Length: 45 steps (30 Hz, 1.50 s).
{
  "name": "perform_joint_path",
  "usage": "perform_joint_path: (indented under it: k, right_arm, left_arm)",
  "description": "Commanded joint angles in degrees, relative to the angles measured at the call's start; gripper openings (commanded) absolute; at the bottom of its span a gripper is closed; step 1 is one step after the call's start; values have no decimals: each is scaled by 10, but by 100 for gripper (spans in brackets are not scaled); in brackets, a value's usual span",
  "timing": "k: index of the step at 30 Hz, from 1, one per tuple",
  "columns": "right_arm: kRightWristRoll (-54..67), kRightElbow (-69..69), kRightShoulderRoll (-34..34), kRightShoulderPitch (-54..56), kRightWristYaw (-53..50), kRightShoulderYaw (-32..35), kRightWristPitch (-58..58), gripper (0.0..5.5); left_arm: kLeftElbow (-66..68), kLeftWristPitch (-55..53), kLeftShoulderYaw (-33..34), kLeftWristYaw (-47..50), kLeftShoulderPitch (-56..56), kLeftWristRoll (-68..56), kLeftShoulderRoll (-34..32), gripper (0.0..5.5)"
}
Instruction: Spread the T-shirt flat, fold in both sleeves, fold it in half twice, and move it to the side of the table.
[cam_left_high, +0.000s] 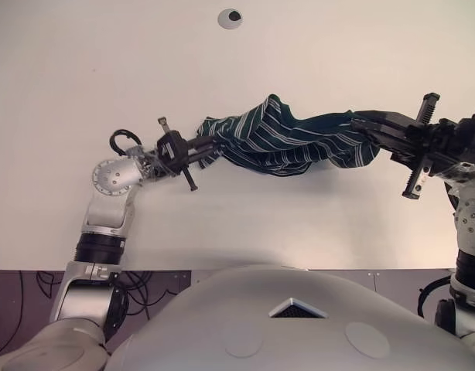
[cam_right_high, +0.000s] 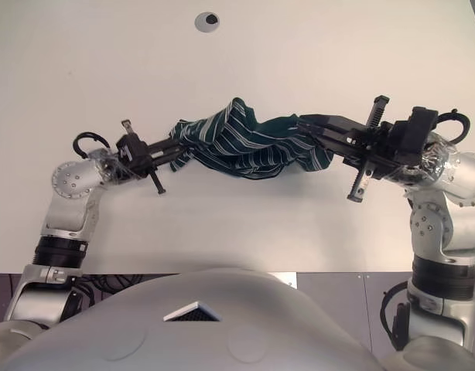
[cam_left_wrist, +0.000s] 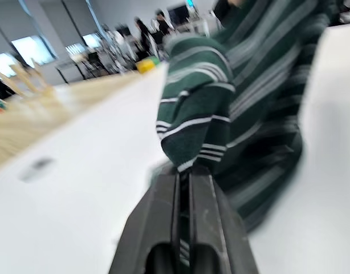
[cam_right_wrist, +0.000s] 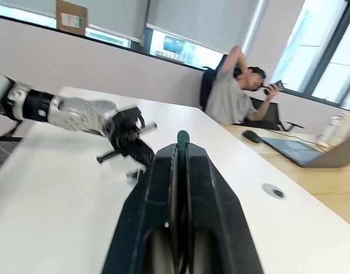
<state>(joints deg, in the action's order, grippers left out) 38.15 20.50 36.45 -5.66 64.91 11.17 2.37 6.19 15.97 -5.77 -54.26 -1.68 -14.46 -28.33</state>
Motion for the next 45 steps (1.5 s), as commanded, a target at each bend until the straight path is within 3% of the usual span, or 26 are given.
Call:
perform_joint_path:
  k: [1, 9, 14, 19, 25, 32, 39, 41, 45]
  right_arm:
    - [-42, -70, -10, 61, -43, 18, -29, 0]
    - [-176, -244, -28, 269, -176, -20, -67, 0]
    - [-314, -494, -20, 459, -269, -53, -163, 0]
    - [-356, -686, -19, 633, -289, -66, -217, 0]
    - [-410, -856, -18, 792, -342, -85, -246, 0]
    - [-440, -928, -17, 883, -383, -89, -240, 0]
    - [-411, -919, -15, 891, -336, -68, -261, 0]
    - [-376, -901, -14, 876, -276, -45, -271, 0]
    - [-267, -794, -17, 797, -84, -5, -244, 0]
  left_arm:
    - [-8, -16, 45, -10, -65, -33, -26, 3]
    - [93, -63, 37, -80, -234, -32, -49, 3]
    - [237, -82, 45, -83, -396, -5, -56, 3]
    - [368, -94, 39, -79, -548, 24, -40, 3]
    - [561, -68, 42, -28, -713, 75, -13, 3]
    - [659, -49, 45, 45, -812, 126, -3, 3]
    - [668, -42, 67, 29, -828, 127, -17, 3]
    - [659, -32, 76, -23, -807, 114, -18, 3]
    - [602, -36, 101, -228, -726, 53, -32, 3]
